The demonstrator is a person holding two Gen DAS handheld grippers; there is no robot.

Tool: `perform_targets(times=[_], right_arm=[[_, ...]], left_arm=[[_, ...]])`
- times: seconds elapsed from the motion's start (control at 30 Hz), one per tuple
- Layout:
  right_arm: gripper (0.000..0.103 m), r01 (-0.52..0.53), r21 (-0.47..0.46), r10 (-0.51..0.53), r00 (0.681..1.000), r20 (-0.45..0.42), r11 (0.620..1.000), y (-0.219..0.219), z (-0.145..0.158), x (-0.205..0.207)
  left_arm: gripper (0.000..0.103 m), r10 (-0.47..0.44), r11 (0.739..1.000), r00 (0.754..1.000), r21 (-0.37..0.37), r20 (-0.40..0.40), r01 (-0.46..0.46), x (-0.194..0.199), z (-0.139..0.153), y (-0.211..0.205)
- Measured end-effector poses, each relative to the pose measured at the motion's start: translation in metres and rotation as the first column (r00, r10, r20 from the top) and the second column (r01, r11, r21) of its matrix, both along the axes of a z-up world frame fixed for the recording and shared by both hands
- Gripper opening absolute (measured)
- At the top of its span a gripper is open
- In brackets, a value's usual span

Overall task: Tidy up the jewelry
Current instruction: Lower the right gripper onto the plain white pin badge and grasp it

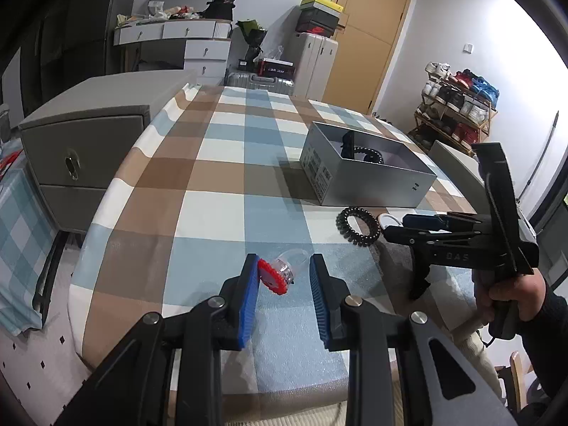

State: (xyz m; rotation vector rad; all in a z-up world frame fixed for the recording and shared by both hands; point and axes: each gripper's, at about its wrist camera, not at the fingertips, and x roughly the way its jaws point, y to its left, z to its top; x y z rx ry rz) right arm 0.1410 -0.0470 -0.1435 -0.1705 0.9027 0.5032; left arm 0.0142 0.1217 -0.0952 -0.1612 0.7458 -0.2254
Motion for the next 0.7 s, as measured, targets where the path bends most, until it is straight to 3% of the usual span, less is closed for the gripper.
perform_targets(times=[0.2, 0.5, 0.7], right_arm=[[0.040, -0.024, -0.088, 0.028, 0.998, 0.050, 0.996, 0.011, -0.002, -0.003], [0.040, -0.032, -0.080, 0.037, 0.997, 0.064, 0.996, 0.010, -0.003, -0.007], [0.040, -0.022, -0.017, 0.023, 0.998, 0.064, 1.000, -0.001, 0.002, -0.011]], left_arm=[[0.023, 0.002, 1.000, 1.000, -0.001, -0.006, -0.002, 0.000, 0.000, 0.001], [0.023, 0.003, 1.000, 1.000, 0.020, -0.021, -0.003, -0.001, -0.002, -0.003], [0.023, 0.009, 0.999, 0.999, 0.037, -0.036, -0.007, -0.001, -0.004, -0.006]])
